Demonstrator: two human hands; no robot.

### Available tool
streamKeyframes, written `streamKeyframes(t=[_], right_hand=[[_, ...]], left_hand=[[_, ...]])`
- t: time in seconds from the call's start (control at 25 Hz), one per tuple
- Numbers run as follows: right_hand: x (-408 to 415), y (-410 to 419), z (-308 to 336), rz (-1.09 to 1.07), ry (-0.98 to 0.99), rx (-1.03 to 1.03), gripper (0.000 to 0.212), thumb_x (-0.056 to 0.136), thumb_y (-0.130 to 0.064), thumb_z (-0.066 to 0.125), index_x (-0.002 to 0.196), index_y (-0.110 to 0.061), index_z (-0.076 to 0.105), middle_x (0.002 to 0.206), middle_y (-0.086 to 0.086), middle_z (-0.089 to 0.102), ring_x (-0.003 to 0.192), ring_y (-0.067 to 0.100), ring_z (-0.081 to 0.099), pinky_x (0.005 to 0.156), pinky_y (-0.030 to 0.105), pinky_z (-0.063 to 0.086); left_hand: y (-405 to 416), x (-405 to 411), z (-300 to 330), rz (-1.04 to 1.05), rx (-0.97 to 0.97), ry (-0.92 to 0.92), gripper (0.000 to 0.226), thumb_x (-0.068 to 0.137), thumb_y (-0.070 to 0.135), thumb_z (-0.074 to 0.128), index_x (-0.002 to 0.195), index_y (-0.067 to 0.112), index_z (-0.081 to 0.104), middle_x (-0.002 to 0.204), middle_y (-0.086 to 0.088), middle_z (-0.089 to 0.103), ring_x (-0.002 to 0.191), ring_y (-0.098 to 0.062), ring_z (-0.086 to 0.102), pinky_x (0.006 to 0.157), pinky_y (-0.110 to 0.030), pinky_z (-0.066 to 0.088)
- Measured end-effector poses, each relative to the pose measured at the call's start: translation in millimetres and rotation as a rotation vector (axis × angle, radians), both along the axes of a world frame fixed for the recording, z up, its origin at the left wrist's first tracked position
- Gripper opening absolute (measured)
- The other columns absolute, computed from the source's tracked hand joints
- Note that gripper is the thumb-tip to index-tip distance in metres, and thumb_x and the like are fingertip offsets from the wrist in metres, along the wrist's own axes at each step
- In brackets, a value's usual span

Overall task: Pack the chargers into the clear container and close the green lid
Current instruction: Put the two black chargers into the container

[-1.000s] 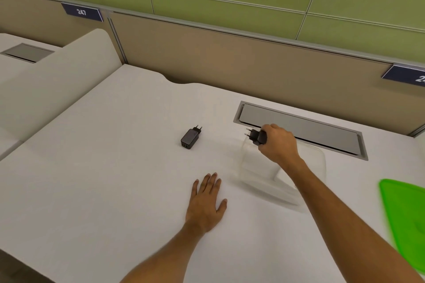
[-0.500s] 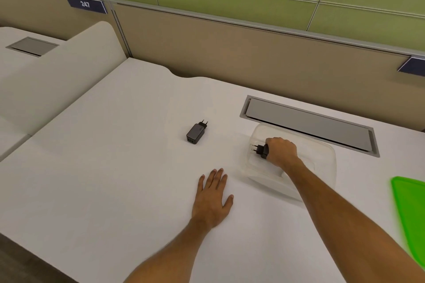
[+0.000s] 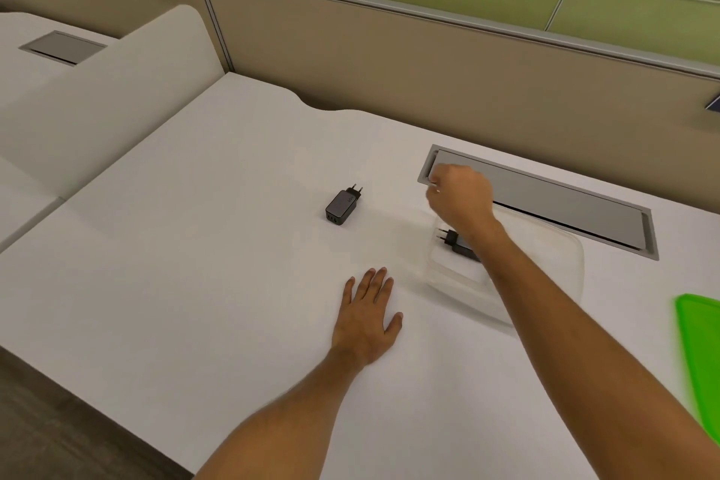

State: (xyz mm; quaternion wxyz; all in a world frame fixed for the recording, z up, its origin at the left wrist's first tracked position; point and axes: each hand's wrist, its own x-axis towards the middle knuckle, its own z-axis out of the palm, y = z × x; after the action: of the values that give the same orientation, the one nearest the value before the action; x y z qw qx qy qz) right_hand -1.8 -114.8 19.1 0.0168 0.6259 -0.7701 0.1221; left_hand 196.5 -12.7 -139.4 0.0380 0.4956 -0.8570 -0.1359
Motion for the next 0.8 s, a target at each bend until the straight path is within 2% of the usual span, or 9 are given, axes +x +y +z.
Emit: streamKeyframes(t=[0.08, 0.28, 0.48, 0.68, 0.8], right_hand=[[31.3, -13.2, -1.5, 0.167, 0.056, 0.075, 0.024, 0.084, -0.015, 0.053, 0.105, -0.010, 0.065, 0.100, 0.008, 0.070, 0.091, 0.034, 0.064, 0.073, 0.035, 0.049], [90.6, -36.1, -27.6, 0.439, 0.195, 0.274, 0.048, 0.084, -0.004, 0.052, 0.132, -0.014, 0.050, 0.124, 0.006, 0.058, 0.110, 0.029, 0.054, 0.085, 0.039, 0.044], [114.7, -51.7, -53.7, 0.483, 0.235, 0.369, 0.065, 0.083, -0.005, 0.056, 0.143, -0.019, 0.034, 0.150, 0.000, 0.034, 0.129, 0.028, 0.041, 0.097, 0.044, 0.040], [121.5, -61.6, -69.5, 0.506, 0.261, 0.434, 0.071, 0.089, -0.013, 0.053, 0.150, -0.022, 0.019, 0.159, -0.004, 0.017, 0.144, 0.026, 0.019, 0.113, 0.051, 0.024], [121.3, -60.3, -78.7, 0.497, 0.305, 0.483, 0.071, 0.091, -0.015, 0.053, 0.151, -0.023, 0.016, 0.160, -0.003, 0.014, 0.147, 0.024, 0.012, 0.116, 0.053, 0.016]], left_hand=[[0.0, 0.0, 0.4, 0.004, 0.006, -0.003, 0.071, 0.090, 0.057, 0.016, 0.151, 0.021, 0.011, 0.162, 0.002, 0.006, 0.149, -0.015, -0.001, 0.121, -0.043, -0.005], [-1.5, -0.9, 0.2, 0.010, 0.007, -0.014, 0.070, 0.091, 0.056, 0.018, 0.151, 0.020, 0.014, 0.162, 0.001, 0.009, 0.149, -0.017, 0.002, 0.120, -0.043, -0.005], [-1.2, -0.7, -1.5, 0.014, 0.003, 0.006, 0.069, 0.092, 0.057, 0.020, 0.150, 0.019, 0.020, 0.161, -0.001, 0.015, 0.149, -0.018, 0.005, 0.121, -0.047, 0.003], [-1.0, -0.4, -2.2, 0.016, 0.001, 0.026, 0.068, 0.092, 0.056, 0.026, 0.149, 0.019, 0.021, 0.160, -0.002, 0.019, 0.149, -0.019, 0.008, 0.121, -0.047, 0.004], [-0.7, -0.4, -1.2, 0.012, 0.008, 0.036, 0.068, 0.092, 0.055, 0.029, 0.149, 0.018, 0.019, 0.160, -0.003, 0.020, 0.149, -0.018, 0.007, 0.121, -0.047, 0.005]])
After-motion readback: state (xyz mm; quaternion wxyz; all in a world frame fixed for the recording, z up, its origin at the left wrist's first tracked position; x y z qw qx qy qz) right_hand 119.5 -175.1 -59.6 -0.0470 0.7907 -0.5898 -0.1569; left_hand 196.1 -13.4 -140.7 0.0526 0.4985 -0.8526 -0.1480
